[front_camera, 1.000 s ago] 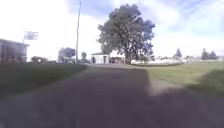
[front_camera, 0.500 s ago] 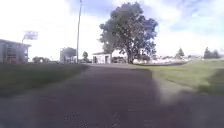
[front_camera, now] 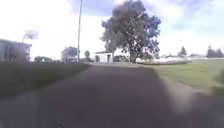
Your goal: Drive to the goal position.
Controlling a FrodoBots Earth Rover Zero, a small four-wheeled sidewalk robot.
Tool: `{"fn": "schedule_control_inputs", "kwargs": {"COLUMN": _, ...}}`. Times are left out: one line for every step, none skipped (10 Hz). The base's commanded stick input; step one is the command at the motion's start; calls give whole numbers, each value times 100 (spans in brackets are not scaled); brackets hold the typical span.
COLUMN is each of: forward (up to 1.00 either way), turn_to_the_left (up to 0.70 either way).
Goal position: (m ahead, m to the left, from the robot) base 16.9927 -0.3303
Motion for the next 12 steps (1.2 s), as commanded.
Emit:
{"fn": "schedule_control_inputs", "kwargs": {"forward": 70, "turn_to_the_left": 2}}
{"fn": "schedule_control_inputs", "kwargs": {"forward": 70, "turn_to_the_left": 2}}
{"fn": "schedule_control_inputs", "kwargs": {"forward": 70, "turn_to_the_left": 2}}
{"fn": "schedule_control_inputs", "kwargs": {"forward": 70, "turn_to_the_left": 0}}
{"fn": "schedule_control_inputs", "kwargs": {"forward": 70, "turn_to_the_left": 0}}
{"fn": "schedule_control_inputs", "kwargs": {"forward": 70, "turn_to_the_left": 0}}
{"fn": "schedule_control_inputs", "kwargs": {"forward": 70, "turn_to_the_left": 1}}
{"fn": "schedule_control_inputs", "kwargs": {"forward": 70, "turn_to_the_left": 2}}
{"fn": "schedule_control_inputs", "kwargs": {"forward": 70, "turn_to_the_left": -16}}
{"fn": "schedule_control_inputs", "kwargs": {"forward": 70, "turn_to_the_left": -20}}
{"fn": "schedule_control_inputs", "kwargs": {"forward": 70, "turn_to_the_left": -23}}
{"fn": "schedule_control_inputs", "kwargs": {"forward": 70, "turn_to_the_left": -22}}
